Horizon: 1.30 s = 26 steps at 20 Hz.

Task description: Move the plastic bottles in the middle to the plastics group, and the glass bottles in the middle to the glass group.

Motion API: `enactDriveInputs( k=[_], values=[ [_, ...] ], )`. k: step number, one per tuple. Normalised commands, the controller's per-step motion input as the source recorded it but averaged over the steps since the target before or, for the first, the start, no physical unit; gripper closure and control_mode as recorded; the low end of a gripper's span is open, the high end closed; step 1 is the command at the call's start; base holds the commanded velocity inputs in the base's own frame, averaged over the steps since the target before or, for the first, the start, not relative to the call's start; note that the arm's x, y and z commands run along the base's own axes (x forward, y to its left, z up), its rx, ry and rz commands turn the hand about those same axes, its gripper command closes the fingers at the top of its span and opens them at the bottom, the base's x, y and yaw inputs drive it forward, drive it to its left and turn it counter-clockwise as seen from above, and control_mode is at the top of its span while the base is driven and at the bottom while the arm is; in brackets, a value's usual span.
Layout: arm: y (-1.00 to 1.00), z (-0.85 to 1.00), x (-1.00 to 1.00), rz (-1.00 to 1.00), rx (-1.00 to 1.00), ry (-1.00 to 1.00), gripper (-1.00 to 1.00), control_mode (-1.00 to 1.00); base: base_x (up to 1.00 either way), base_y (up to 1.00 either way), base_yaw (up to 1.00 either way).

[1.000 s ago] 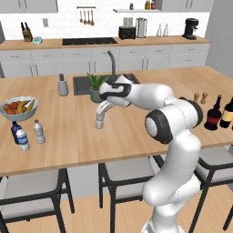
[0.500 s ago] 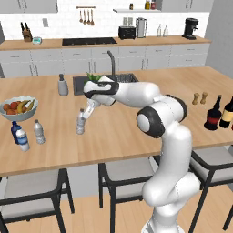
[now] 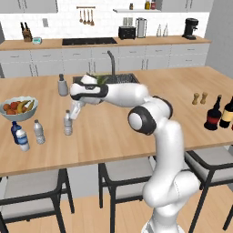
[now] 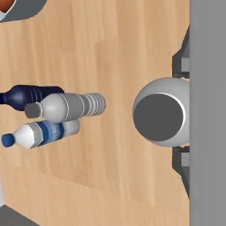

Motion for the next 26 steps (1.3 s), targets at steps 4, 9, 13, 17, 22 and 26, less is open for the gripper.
enactDriveInputs(
  k=[4, 9, 13, 17, 22, 26],
  values=[
    [0.41, -0.01, 0.48, 0.00, -0.03, 0.00, 1.00, -1.00, 0.00, 0.00, 0.00],
    [0.42, -0.18, 0.32, 0.01, 0.00, 0.00, 1.00, -1.00, 0.00, 0.00, 0.00],
    [0.09, -0.48, -0.67, 0.06, 0.05, -0.01, 1.00, -1.00, 0.00, 0.00, 0.00],
    [-0.18, -0.30, -0.97, 0.00, 0.01, -0.18, 1.00, -1.00, 0.00, 0.00, 0.00],
    [-0.18, 0.00, -0.19, 0.00, 0.01, -0.13, 1.00, -1.00, 0.00, 0.00, 0.00],
    [0.00, -0.04, 0.12, 0.00, 0.05, -0.14, 1.00, -1.00, 0.00, 0.00, 0.00]
  ],
)
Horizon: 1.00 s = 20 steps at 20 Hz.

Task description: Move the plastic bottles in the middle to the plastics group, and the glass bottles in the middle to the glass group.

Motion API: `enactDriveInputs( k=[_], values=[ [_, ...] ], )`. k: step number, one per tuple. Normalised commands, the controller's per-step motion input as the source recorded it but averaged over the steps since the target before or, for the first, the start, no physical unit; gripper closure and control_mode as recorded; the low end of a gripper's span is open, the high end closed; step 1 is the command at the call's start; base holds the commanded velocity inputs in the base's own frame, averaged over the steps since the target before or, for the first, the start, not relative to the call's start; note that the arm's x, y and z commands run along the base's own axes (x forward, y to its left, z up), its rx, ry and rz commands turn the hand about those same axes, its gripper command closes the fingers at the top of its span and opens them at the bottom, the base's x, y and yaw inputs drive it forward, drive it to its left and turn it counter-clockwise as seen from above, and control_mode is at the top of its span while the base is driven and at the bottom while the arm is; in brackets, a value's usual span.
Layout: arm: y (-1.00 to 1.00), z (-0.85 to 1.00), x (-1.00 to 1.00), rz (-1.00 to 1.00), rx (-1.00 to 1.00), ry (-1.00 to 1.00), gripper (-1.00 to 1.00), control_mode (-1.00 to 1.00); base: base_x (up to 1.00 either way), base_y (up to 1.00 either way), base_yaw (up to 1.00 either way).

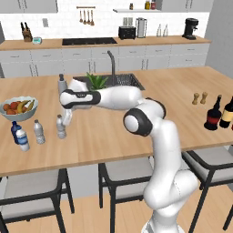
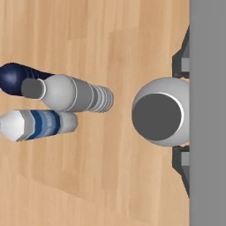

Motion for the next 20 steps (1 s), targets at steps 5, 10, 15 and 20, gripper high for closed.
enactDriveInputs(
  k=[5, 10, 15, 20],
  values=[
    [0.13, -0.05, 0.18, 0.00, 0.10, -0.07, 1.00, -1.00, 0.00, 0.00, 0.00],
    [0.21, 0.00, 0.35, 0.00, 0.08, 0.03, 1.00, -1.00, 0.00, 0.00, 0.00],
    [0.18, 0.00, 0.25, 0.00, 0.00, 0.10, 1.00, -1.00, 0.00, 0.00, 0.00],
    [0.07, 0.00, 0.20, 0.00, -0.03, 0.13, 1.00, -1.00, 0.00, 0.00, 0.00]
  ],
)
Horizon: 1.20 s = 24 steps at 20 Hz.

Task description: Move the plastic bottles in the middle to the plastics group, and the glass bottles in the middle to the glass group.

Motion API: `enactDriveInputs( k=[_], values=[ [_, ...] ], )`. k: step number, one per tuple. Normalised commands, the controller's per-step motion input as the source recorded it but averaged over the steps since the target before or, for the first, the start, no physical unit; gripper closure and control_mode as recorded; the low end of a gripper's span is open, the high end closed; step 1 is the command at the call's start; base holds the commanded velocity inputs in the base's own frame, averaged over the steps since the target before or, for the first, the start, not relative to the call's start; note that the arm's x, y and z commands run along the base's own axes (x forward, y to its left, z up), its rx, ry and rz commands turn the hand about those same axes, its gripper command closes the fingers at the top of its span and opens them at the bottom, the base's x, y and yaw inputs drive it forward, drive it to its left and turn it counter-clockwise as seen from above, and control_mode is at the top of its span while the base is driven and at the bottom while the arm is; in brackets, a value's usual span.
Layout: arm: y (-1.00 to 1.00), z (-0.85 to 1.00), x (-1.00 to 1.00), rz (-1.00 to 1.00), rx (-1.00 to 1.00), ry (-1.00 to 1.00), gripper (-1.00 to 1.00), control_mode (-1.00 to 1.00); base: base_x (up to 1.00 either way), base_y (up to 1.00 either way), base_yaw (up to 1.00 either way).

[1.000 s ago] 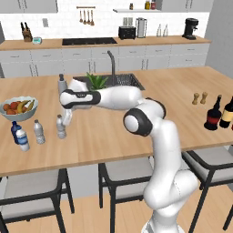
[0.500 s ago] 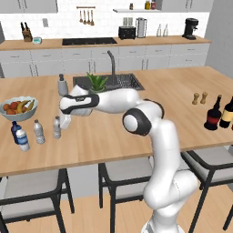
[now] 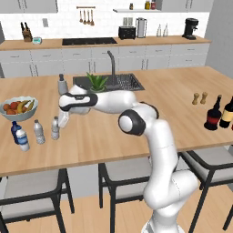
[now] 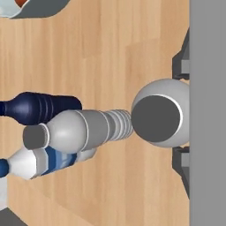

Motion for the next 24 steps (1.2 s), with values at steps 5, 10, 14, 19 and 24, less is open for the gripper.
enactDriveInputs(
  k=[5, 10, 14, 19, 24],
  values=[
    [0.10, -0.04, 0.10, 0.00, -0.06, 0.03, 1.00, -1.00, 0.00, 0.00, 0.00],
    [0.01, -0.01, -0.01, 0.00, -0.06, -0.09, 1.00, -1.00, 0.00, 0.00, 0.00],
    [0.00, -0.03, -0.22, 0.00, -0.01, -0.23, 1.00, -1.00, 0.00, 0.00, 0.00],
    [0.00, -0.04, -0.08, 0.00, 0.00, -0.14, 1.00, -1.00, 0.00, 0.00, 0.00],
    [0.00, -0.05, 0.00, 0.00, 0.01, -0.01, 1.00, -1.00, 0.00, 0.00, 0.00]
  ],
)
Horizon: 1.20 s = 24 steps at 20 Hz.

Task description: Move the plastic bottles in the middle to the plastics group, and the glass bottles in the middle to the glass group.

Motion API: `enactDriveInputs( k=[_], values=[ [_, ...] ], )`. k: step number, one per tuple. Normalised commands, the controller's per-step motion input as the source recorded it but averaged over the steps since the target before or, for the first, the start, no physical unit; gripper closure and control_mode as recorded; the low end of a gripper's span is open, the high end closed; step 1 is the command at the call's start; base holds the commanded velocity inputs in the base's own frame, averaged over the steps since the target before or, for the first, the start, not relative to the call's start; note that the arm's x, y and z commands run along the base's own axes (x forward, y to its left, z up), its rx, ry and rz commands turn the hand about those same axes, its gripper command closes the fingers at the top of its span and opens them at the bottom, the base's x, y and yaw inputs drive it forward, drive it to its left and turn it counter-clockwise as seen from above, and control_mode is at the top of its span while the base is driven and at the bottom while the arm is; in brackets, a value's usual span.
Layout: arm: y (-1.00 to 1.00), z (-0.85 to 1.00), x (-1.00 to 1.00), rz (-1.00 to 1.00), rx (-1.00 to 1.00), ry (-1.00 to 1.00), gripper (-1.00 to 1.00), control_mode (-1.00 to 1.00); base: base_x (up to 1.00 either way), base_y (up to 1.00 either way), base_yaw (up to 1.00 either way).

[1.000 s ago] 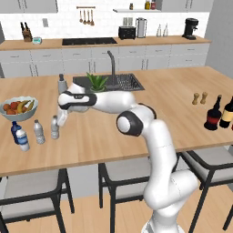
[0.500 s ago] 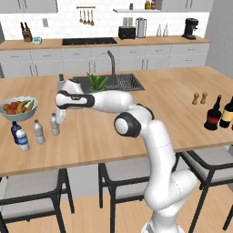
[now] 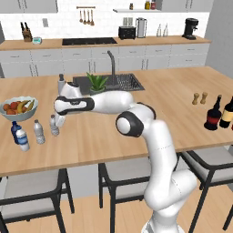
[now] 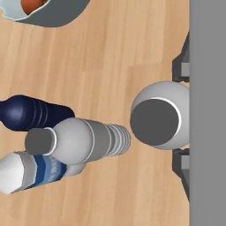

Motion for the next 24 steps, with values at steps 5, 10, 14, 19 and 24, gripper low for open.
enactDriveInputs(
  k=[5, 10, 14, 19, 24],
  values=[
    [0.00, 0.02, 0.00, 0.00, 0.00, 0.17, 1.00, -1.00, 0.00, 0.00, 0.00],
    [0.00, 0.02, 0.00, 0.00, 0.00, 0.07, 1.00, -1.00, 0.00, 0.00, 0.00],
    [0.00, -0.04, 0.00, 0.00, 0.00, 0.00, 1.00, -1.00, 0.00, 0.00, 0.00],
    [0.00, 0.00, 0.00, 0.00, 0.00, 0.00, -1.00, -1.00, 0.00, 0.00, 0.00],
    [0.00, 0.00, 0.00, 0.00, 0.00, 0.00, -1.00, -1.00, 0.00, 0.00, 0.00]
  ],
)
